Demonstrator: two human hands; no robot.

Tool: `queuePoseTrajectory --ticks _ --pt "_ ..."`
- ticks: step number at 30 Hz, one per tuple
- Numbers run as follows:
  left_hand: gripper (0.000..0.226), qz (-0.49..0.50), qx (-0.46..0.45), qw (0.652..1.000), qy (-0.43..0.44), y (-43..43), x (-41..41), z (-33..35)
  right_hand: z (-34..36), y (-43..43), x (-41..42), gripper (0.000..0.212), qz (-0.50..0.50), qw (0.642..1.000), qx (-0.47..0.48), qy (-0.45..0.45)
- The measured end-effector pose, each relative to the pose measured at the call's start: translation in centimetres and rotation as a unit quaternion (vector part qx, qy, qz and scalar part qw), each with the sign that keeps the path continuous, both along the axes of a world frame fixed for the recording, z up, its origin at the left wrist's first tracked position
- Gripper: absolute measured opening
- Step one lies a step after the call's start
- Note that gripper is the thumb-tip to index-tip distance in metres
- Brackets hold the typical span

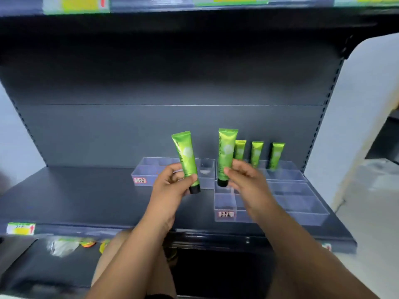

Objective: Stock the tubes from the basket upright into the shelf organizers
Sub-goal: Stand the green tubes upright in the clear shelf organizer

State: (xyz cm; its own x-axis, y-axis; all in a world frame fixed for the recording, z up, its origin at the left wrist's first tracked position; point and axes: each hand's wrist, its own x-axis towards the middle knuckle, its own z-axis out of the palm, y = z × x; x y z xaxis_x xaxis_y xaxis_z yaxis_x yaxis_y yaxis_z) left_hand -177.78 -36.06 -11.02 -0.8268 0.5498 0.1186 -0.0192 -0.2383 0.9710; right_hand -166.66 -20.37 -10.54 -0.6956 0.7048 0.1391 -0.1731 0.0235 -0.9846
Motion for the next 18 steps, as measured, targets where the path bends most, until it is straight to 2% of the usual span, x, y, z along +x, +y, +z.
queuePoseTrajectory --ticks 4,7,9,13,16,18 --pt "0.026 -0.032 -0.031 0.999 0.024 5.8 0.7 -0.9 -1.4 5.6 3.2 0.006 -0.048 0.998 0.024 -0.014" --pt "0.023 -0.058 -0.048 0.996 0.048 9.7 1.1 -1.2 -2.2 9.4 5.2 0.022 -0.071 0.997 0.021 -0.014" --pt "0.024 -0.063 -0.054 0.995 0.063 12.1 1.1 -1.3 -2.7 12.0 6.2 0.034 -0.061 0.996 0.053 -0.026" --pt "0.025 -0.057 -0.042 0.994 0.08 16.1 0.8 -2.0 -3.5 16.8 7.4 0.021 -0.103 0.99 0.086 -0.046" --pt "0.029 -0.041 -0.058 0.992 0.099 19.3 0.5 -2.4 -3.6 19.3 7.1 0.033 -0.136 0.984 0.111 -0.028" --pt "0.032 -0.039 -0.062 0.991 0.11 21.4 0.4 -2.5 -3.2 21.0 6.4 0.028 -0.154 0.981 0.121 -0.015"
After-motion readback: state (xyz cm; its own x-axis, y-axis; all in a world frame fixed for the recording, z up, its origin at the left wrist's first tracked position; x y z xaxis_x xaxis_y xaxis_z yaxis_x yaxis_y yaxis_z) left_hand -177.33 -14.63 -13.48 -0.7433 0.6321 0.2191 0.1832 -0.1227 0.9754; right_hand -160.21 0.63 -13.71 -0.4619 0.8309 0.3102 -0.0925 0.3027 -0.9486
